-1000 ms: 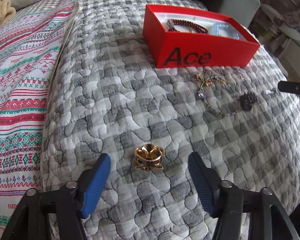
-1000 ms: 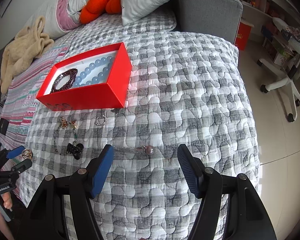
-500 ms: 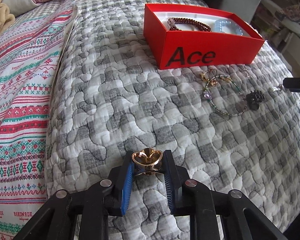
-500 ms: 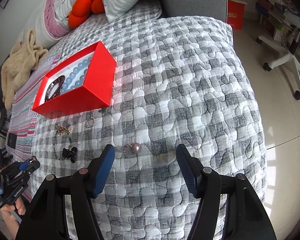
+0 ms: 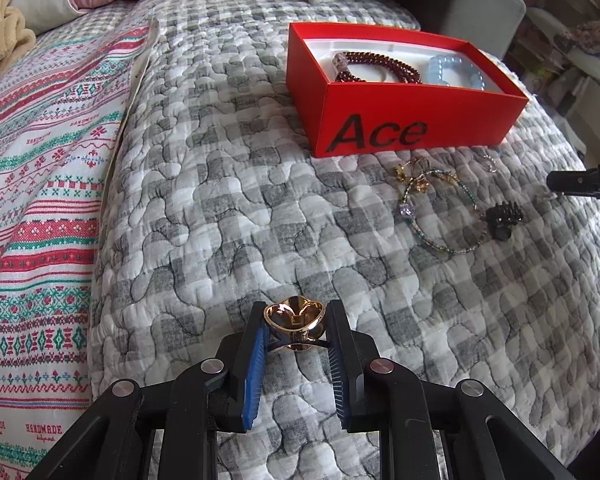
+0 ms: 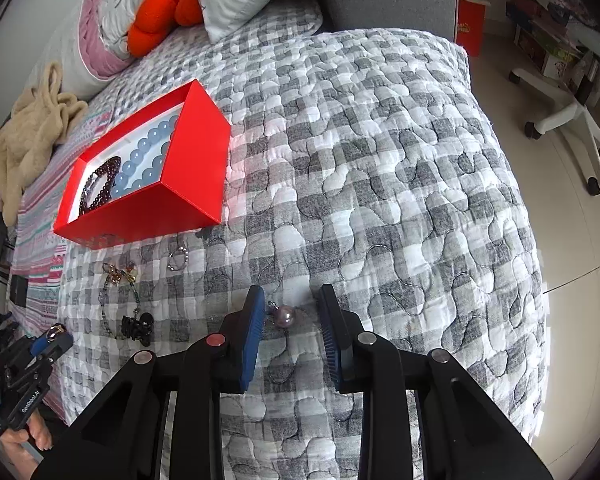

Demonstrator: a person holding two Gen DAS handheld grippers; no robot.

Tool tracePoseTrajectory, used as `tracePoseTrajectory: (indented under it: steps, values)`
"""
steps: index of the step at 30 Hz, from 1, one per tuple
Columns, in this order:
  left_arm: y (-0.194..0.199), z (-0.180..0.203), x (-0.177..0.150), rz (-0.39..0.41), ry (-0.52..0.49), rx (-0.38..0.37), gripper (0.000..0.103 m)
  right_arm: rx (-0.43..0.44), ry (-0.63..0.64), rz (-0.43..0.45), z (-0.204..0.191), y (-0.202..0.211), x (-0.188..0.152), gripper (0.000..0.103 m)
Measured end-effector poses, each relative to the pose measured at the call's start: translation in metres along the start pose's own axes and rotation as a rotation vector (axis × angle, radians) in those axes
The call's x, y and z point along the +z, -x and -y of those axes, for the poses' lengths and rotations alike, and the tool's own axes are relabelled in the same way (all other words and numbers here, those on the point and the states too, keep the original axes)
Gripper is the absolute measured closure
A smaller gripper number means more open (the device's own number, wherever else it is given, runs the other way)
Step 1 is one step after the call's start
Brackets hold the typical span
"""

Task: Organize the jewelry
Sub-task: 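Carry the ring and necklace into the red box and open both grippers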

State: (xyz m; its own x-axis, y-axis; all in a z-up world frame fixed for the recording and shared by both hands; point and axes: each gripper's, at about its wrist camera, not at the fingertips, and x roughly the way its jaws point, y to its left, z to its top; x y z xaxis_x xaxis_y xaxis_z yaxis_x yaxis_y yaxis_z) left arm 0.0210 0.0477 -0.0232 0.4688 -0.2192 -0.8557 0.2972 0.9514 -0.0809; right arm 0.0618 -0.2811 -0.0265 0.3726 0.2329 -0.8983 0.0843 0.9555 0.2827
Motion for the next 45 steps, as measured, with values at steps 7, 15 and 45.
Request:
tracePoseTrajectory:
  steps: [7,15,45]
  values:
    - [0.002,-0.003,0.002,0.012,0.021,0.005,0.081,-0.056,0.069,0.002,-0.015,-0.002,-0.003,0.091]
    - [0.014,-0.002,0.013,0.062,0.047,0.000,0.081,-0.025,0.083,0.068,-0.020,0.024,0.003,0.091]
    - [-0.022,0.036,0.109,0.267,0.007,-0.056,0.081,0.209,0.080,0.251,-0.088,0.037,0.067,0.091]
